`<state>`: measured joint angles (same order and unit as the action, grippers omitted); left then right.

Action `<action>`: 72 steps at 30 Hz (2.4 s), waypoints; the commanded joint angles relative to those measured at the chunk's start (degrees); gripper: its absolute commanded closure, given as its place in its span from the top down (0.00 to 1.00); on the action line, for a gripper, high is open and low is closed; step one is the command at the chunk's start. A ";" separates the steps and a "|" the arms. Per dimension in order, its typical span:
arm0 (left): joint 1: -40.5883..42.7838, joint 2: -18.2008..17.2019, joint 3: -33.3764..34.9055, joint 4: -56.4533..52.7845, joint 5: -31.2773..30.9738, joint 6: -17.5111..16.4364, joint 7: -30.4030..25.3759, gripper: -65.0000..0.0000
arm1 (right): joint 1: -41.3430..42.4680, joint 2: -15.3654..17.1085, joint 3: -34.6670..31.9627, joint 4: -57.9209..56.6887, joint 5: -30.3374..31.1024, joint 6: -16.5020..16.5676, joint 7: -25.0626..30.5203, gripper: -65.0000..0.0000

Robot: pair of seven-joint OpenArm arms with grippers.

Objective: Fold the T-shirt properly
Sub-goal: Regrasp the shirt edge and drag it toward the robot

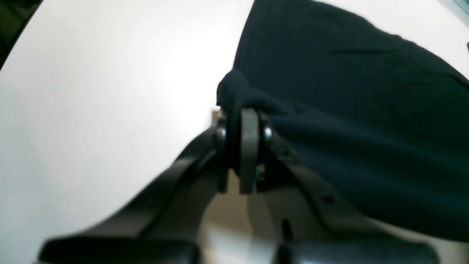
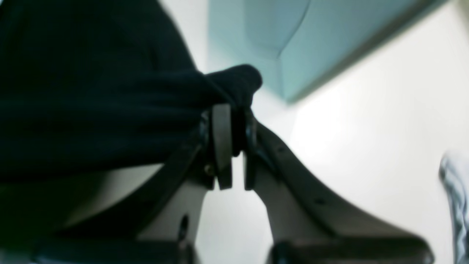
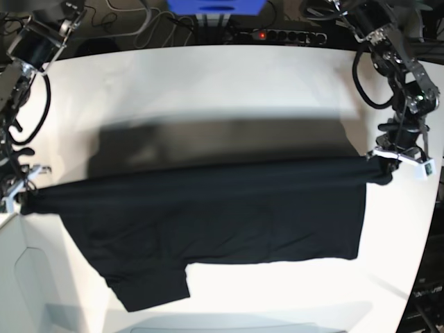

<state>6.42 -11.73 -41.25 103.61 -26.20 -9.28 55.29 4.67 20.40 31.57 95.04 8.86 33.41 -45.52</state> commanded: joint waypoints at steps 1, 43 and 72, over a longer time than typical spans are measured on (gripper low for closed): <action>0.49 -1.06 -1.07 1.05 0.57 0.27 -1.00 0.00 | 0.04 1.44 0.65 1.26 -0.56 -0.49 1.60 0.00; 24.57 4.12 -3.98 1.05 0.48 0.09 -0.83 0.00 | -34.34 -10.51 12.87 14.01 -0.82 -0.66 1.69 0.00; 25.80 4.03 -4.77 1.84 0.48 0.09 -0.65 0.56 | -35.92 -8.40 6.54 14.54 -0.82 2.06 1.43 0.50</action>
<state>31.75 -6.90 -45.41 104.03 -25.47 -9.26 55.51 -31.55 11.27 37.56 108.51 7.81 34.52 -45.15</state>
